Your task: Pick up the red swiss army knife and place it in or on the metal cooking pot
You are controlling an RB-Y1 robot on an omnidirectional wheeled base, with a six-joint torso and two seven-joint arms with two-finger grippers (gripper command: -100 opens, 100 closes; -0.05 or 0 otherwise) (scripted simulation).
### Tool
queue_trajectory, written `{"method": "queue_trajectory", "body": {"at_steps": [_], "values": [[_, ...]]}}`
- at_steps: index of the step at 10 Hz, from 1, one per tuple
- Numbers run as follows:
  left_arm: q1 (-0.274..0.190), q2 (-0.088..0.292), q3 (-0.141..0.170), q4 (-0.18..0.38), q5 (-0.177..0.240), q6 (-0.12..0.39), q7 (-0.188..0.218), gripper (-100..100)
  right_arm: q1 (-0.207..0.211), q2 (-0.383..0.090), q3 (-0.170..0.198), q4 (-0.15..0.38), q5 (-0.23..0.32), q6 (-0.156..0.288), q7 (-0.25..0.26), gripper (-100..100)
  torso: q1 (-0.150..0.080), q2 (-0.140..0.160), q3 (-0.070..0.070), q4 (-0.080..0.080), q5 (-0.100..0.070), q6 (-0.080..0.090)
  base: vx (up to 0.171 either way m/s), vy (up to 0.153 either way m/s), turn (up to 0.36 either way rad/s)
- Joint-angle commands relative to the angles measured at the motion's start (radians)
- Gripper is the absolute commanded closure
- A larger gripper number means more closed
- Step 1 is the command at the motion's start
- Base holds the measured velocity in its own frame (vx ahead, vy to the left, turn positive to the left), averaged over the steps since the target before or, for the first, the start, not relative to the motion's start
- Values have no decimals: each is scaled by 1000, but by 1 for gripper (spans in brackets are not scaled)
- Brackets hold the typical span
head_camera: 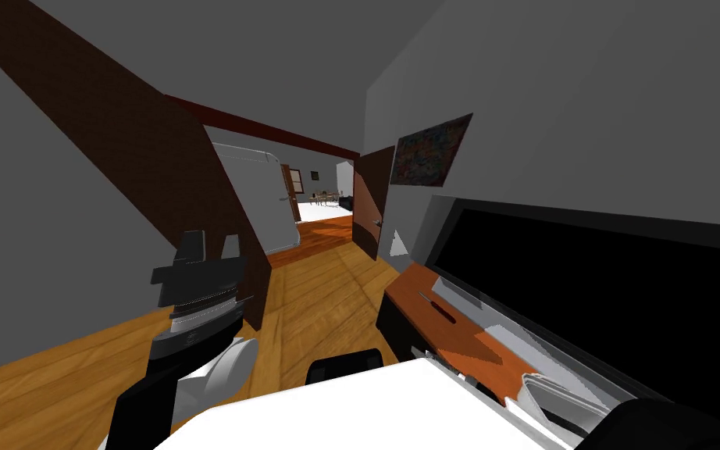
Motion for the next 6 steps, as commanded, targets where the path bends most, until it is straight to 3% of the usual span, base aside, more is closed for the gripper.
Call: {"method": "queue_trajectory", "body": {"at_steps": [1, 2, 3, 5, 6], "values": [[0, 0, 0, 0, 0, 0, 0, 0, 7, -12, 13, 32, 11, 9, 8, -100, 0, 0, 0, 0, 0, 0, 50, -40, 187], [0, 0, 0, 0, 0, 0, 0, 0, 6, -34, 41, 63, 33, 19, 21, -100, -1, 0, 0, 0, 0, 1, 79, -48, 291], [0, 0, 0, 0, 0, 0, 0, 0, 6, -34, 41, 87, 33, 19, 21, -100, -2, -2, -1, 0, 0, 0, 76, -58, 159], [0, 0, 0, 0, 0, 0, 0, 0, 5, -75, 98, 166, 77, 40, 47, -100, -3, -3, -2, -1, -1, 0, 124, -69, 321], [0, 0, 0, 0, 0, 0, 0, 0, 5, -75, 98, 175, 77, 40, 47, -100, -3, -6, -3, -1, -1, 0, 100, -81, 202]]}}
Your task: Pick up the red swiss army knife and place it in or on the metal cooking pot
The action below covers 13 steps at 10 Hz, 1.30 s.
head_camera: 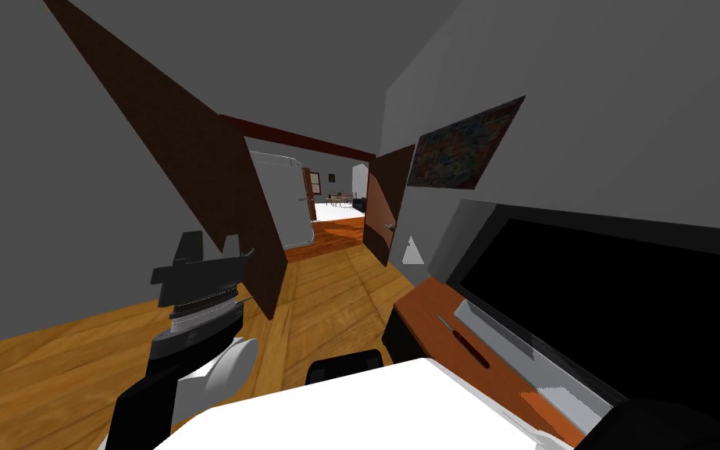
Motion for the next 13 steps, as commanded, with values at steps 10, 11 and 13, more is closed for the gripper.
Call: {"method": "queue_trajectory", "body": {"at_steps": [10, 11, 13], "values": [[0, 0, 0, 0, 0, 0, 0, 0, -13, -85, 157, 312, 118, 44, 74, -100, 1, 1, 0, 0, 0, -1, 80, -69, 208], [0, 0, 0, 0, 0, 0, 0, 0, -13, -85, 157, 324, 118, 44, 74, -100, -1, -2, -1, 0, 0, 0, 108, -100, 121], [0, 0, 0, 0, 0, 0, 0, 0, -17, -90, 202, 387, 147, 56, 93, -100, 1, 1, 0, 0, 0, 0, 65, -84, 233]]}}
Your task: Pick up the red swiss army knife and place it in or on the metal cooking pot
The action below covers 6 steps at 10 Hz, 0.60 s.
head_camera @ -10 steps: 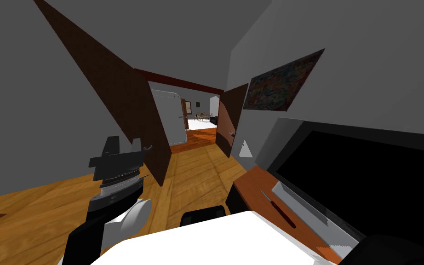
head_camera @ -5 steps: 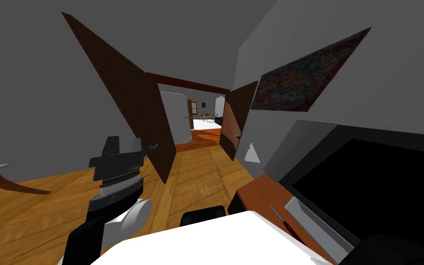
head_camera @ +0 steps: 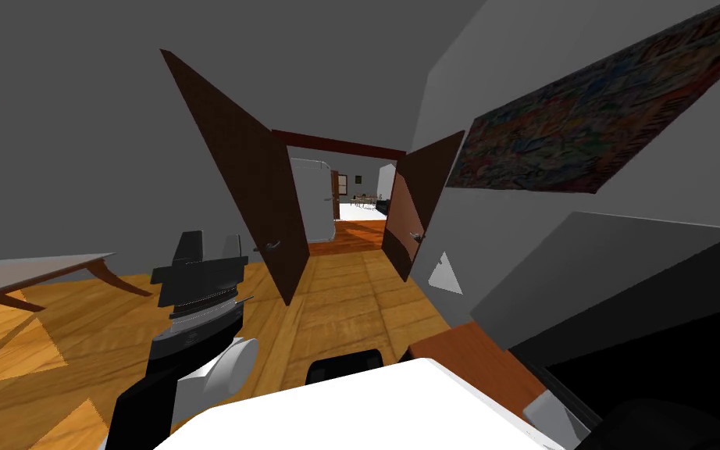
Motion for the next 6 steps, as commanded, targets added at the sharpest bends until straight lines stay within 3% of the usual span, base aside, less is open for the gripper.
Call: {"method": "queue_trajectory", "body": {"at_steps": [1, 3, 5, 6], "values": [[0, 0, 0, 0, 0, 0, 0, 0, 8, -6, 28, 31, 18, 8, 17, -100, 0, 0, 0, 0, 0, 0, 87, -99, 322], [0, 0, 0, 0, 0, 0, 0, 0, 3, 0, 48, 51, 29, 11, 24, -100, -1, -2, -1, 0, 0, 1, 94, -108, 104], [0, 0, 0, 0, 0, 0, 0, 0, -11, 22, 89, 81, 49, 15, 38, -100, 2, -1, 0, 0, 0, 1, 70, -75, 155], [0, 0, 0, 0, 0, 0, 0, 0, -3, 10, 79, 61, 43, 18, 27, -100, 2, -1, 0, 0, 0, 0, 31, -41, 55]]}}
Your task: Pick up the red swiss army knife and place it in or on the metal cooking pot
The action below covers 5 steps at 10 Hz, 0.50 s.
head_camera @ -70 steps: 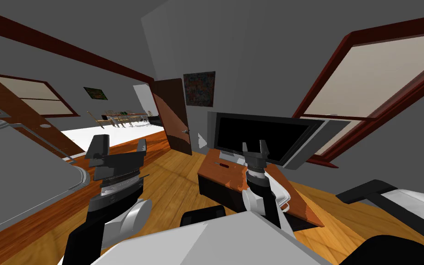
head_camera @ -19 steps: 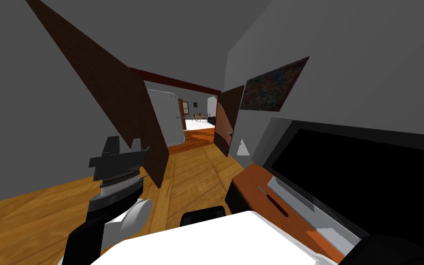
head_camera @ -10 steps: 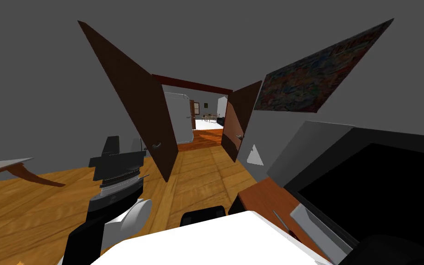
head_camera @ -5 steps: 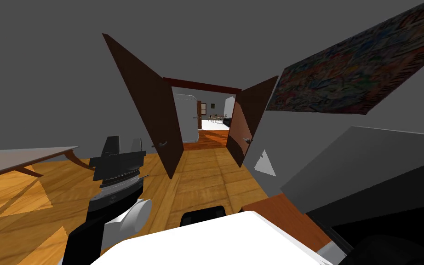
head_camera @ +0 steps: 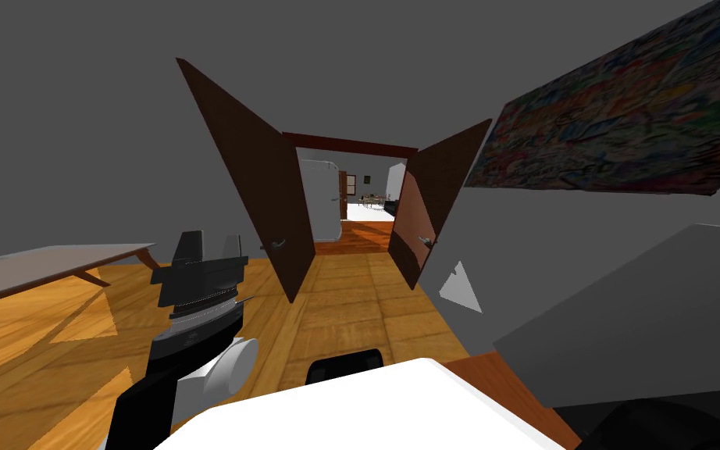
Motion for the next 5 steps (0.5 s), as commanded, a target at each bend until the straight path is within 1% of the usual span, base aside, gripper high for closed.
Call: {"method": "queue_trajectory", "body": {"at_steps": [1, 2, 4, 5], "values": [[0, 0, 0, 0, 0, 0, 0, 0, 0, 0, 0, 0, 0, 0, 0, 0, 0, 0, 0, 0, 0, 0, 6, -8, -6], [0, 0, 0, 0, 0, 0, 0, 0, -10, 29, 2, 16, 1, 13, 6, -100, 2, 2, 1, 0, 1, 0, -14, -35, 50], [0, 0, 0, 0, 0, 0, 0, 0, -24, 69, 4, 38, 3, 31, 13, -100, 0, 4, 3, 1, 0, 0, -23, -55, 44], [0, 0, 0, 0, 0, 0, 0, 0, -34, 99, 7, 54, 4, 44, 19, -100, 1, 4, 3, 1, 0, 0, 4, 1, -13]]}}
